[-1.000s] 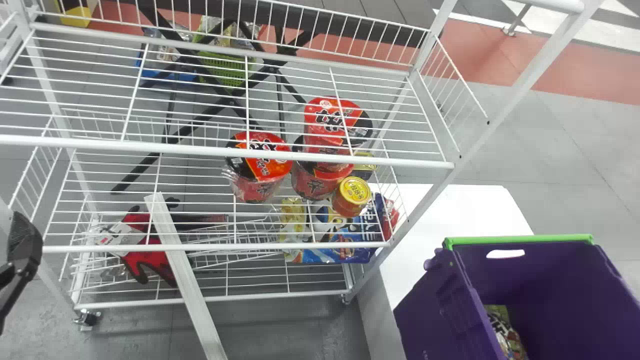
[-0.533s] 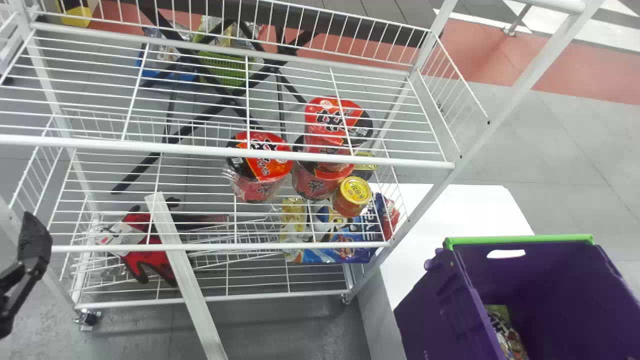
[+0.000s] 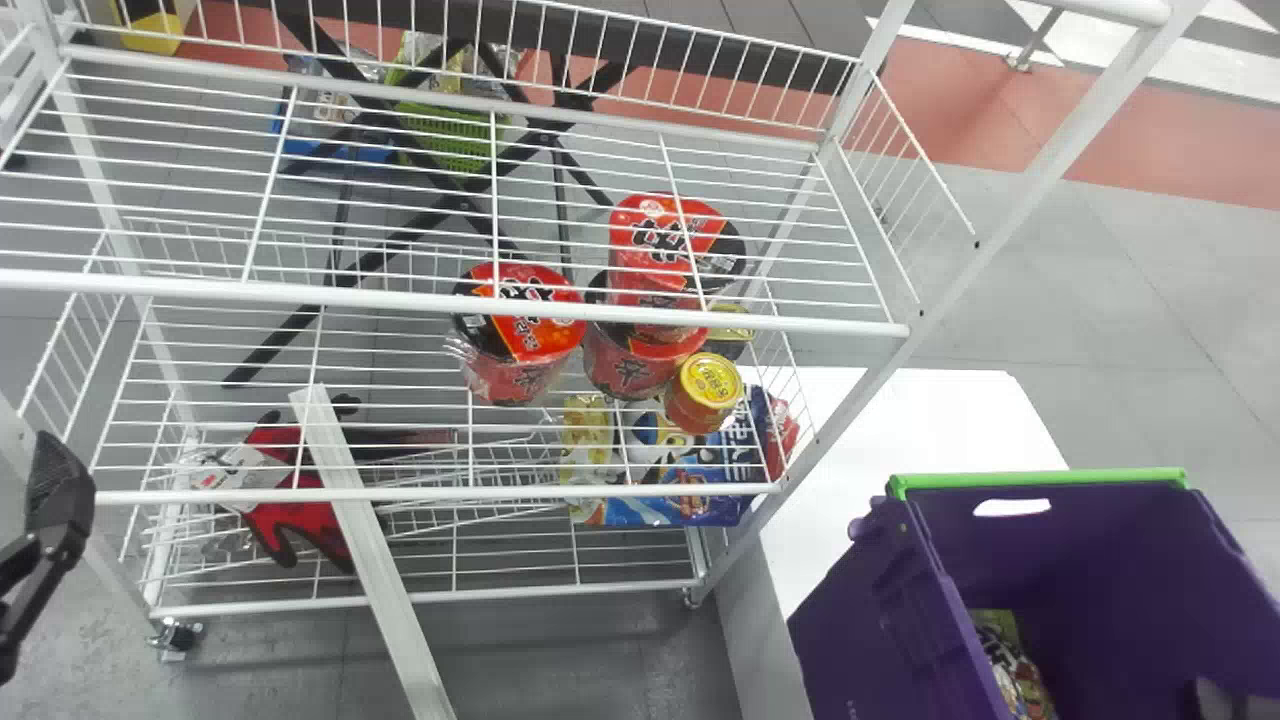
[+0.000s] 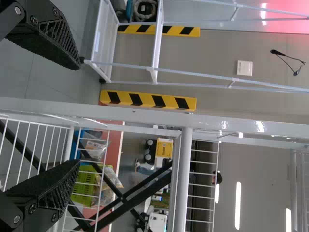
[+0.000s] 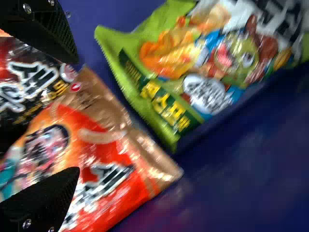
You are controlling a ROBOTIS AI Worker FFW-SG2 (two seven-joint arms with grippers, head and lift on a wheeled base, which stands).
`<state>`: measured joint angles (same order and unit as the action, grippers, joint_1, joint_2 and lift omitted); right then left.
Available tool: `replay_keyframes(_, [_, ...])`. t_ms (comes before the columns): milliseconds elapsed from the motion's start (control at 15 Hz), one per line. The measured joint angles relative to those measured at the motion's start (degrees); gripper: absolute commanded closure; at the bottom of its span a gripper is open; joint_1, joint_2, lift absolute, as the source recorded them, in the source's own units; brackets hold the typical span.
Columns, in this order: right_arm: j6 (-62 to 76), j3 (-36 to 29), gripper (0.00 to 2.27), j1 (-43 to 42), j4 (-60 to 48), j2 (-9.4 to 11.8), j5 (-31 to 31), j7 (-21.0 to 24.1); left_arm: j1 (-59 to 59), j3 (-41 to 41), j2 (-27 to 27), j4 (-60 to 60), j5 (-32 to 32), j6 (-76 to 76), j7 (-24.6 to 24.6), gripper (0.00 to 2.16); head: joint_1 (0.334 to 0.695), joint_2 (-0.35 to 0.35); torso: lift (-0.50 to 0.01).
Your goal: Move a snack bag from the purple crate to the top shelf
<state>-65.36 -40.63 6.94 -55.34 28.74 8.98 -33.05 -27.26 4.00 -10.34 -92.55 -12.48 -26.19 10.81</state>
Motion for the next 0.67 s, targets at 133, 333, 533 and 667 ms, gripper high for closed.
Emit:
replay_keyframes(133, [1.24,1.17,0.0,0.0,0.69,-0.41,1.19,-0.59,0.0,0.02,-0.01,0.07,0.0,-0.04,0.0,0.14,0.695,-0.35,-0.451])
replay_keyframes(333, [2.77,1.99,0.0,0.04,1.78,-1.71,2.87,-0.71,0.01,-0.2,-0.1,0.28,-0.04,-0.25,0.09,0.14,0.695,-0.35,-0.451])
replay_keyframes(533, [5.57,2.91,0.0,0.76,2.74,-3.6,4.71,-0.49,0.05,-0.31,-0.23,0.44,-0.39,-0.56,0.0,0.14,0.695,-0.35,-0.451])
replay_keyframes(667, [6.9,3.42,0.0,0.99,3.32,-4.33,5.38,-0.4,0.1,-0.31,-0.29,0.48,-0.44,-0.57,-0.08,0.14,0.695,-0.35,-0.451])
